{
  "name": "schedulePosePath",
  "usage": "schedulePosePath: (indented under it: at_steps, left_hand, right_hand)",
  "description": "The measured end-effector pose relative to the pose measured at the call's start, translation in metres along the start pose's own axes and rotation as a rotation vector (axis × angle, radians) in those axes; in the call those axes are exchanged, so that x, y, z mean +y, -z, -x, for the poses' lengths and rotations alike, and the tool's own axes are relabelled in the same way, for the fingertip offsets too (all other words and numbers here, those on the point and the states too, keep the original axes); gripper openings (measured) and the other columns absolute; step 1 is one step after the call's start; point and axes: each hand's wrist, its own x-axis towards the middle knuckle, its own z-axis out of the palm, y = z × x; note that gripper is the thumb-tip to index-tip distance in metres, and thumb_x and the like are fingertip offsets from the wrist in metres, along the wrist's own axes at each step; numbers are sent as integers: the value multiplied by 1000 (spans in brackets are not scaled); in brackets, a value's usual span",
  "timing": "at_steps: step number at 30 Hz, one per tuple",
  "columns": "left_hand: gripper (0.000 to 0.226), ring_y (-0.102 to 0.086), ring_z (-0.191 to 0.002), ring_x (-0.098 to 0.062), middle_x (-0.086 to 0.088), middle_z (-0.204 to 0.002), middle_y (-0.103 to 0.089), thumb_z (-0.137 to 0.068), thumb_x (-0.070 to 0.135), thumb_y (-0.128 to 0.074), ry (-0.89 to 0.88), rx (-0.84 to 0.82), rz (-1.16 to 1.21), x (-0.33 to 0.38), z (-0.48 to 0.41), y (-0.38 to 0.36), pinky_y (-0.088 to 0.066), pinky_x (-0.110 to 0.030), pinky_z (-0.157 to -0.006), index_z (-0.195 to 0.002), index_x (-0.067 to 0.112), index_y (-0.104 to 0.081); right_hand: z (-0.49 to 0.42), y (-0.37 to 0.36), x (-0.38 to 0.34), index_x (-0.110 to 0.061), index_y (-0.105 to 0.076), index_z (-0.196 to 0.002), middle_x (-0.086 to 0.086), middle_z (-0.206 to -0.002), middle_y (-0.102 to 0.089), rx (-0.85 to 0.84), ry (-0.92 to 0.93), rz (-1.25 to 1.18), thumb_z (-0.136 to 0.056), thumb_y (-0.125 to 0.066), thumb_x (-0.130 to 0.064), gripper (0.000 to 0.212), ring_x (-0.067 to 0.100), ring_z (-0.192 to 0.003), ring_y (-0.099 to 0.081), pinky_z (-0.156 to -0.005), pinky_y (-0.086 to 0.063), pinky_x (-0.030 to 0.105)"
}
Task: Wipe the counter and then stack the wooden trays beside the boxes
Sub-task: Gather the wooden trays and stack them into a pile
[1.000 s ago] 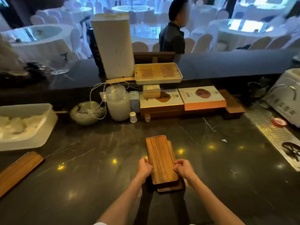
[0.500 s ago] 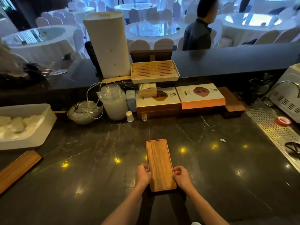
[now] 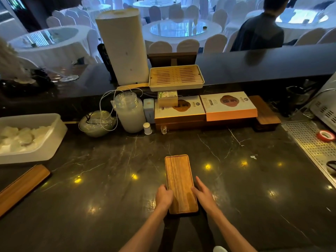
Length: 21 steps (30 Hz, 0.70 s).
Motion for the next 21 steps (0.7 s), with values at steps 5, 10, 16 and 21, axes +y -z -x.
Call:
schedulePosePath:
  at_steps: [5, 10, 16, 21]
  left_hand:
    - [26, -64, -93, -11, 4, -104, -68, -96, 22, -52, -43, -30, 104, -11, 10, -8, -55, -30, -82, -120, 19, -61]
    - [34, -63, -98, -11, 4, -110, -67, -94, 18, -55, -87, -31, 90, -12, 17, -11, -55, -29, -84, -128, 22, -56]
    - [38, -61, -99, -10, 9, -106, -63, -94, 13, -54, -94, -29, 60, -13, 18, -8, -54, -25, -83, -131, 21, -54]
    - [37, -63, -100, -11, 6, -109, -65, -95, 13, -53, -79, -13, 53, -13, 19, -10, -56, -31, -86, -131, 20, -54]
  right_hand:
    - [6, -10, 6, -25, -14, -153, 3, -153, -37, -91, -33, -109, -97, -53, -20, 69, 13, -127, -45, -103, -45, 33]
    - [11, -14, 5, -28, -11, -153, 4, -148, -40, -85, -68, -164, -97, -51, -14, 71, 13, -118, -48, -99, -45, 34]
    - [12, -11, 2, -27, -13, -153, 5, -150, -38, -98, -80, -173, -96, -48, -8, 70, 12, -118, -45, -98, -42, 33]
    - [15, -11, 1, -28, -12, -153, 4, -149, -38, -105, -80, -148, -96, -48, -8, 71, 11, -115, -46, -95, -45, 31]
